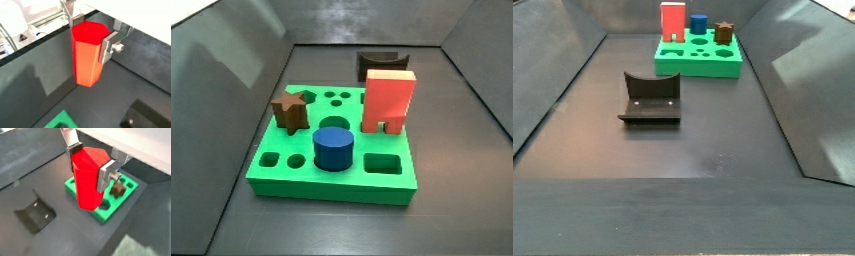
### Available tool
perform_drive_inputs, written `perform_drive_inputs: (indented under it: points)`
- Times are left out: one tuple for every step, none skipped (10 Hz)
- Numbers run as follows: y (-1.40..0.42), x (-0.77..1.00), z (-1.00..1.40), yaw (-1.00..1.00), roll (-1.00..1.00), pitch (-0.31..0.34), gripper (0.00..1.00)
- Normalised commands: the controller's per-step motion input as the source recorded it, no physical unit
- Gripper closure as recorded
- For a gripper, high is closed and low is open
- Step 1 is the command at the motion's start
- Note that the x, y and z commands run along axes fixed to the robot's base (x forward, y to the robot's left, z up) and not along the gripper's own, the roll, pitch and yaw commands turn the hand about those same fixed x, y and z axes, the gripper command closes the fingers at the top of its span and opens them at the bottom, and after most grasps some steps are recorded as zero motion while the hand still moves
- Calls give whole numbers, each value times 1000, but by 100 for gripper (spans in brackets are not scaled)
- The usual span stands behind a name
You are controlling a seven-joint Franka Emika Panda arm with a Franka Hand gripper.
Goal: Pick up the hexagon object. Move up. Move to above the board. Insert the hexagon object.
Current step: Move to above the board, then insert the hexagon object.
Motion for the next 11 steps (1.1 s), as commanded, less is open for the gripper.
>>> perform_drive_inputs:
  points:
    - [-1000,375,52,10,0,119,100]
    - [-1000,381,54,12,-11,122,100]
    - [-1000,393,60,12,-1,126,100]
    - [-1000,397,62,5,-17,126,100]
    - [-1000,421,66,8,14,131,100]
    - [-1000,452,72,13,14,140,100]
    - [-825,397,69,12,20,143,100]
    - [-467,255,53,6,37,133,100]
    - [-281,171,37,10,45,104,100]
    - [-179,113,28,11,52,74,100]
    - [0,0,0,0,-16,0,100]
